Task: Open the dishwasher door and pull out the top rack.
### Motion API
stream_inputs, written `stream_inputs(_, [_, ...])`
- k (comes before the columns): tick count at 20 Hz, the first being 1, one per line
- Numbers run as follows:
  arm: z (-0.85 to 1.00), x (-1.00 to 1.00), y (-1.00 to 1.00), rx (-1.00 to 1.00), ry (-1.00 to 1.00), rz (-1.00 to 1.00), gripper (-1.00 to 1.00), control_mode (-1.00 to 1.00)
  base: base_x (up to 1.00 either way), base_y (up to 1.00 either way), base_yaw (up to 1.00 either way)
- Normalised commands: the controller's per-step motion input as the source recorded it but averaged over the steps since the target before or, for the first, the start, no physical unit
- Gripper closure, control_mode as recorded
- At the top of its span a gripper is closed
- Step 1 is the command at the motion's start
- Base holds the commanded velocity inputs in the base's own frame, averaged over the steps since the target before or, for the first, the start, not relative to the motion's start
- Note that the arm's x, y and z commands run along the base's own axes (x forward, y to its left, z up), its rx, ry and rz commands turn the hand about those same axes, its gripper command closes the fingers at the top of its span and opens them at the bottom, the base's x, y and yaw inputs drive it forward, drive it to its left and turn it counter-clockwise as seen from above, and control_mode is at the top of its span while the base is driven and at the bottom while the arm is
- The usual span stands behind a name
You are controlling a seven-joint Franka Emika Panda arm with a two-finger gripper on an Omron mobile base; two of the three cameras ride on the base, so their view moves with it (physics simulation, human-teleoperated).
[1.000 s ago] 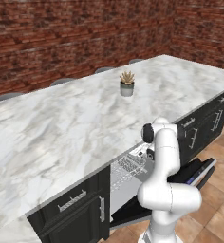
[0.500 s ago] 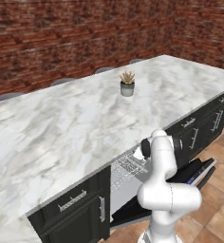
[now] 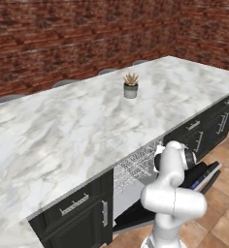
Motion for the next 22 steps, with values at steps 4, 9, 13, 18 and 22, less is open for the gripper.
stream_inputs(4, [-0.70,-0.52,-0.52,-0.67,0.11,0.06,-1.00,-1.00,0.00,0.00,0.00])
stream_inputs(9, [-0.77,-0.39,-0.32,-0.67,0.13,0.02,-1.00,-1.00,0.00,0.00,0.00])
stream_inputs(13, [-0.69,-0.48,-0.30,-0.66,0.09,0.00,-1.00,-1.00,0.00,0.00,0.00])
stream_inputs(18, [-0.66,-0.50,-0.34,-0.65,0.16,0.00,-1.00,-1.00,0.00,0.00,0.00])
stream_inputs(22, [-0.71,-0.49,-0.27,-0.69,0.25,0.01,-1.00,-1.00,0.00,0.00,0.00])
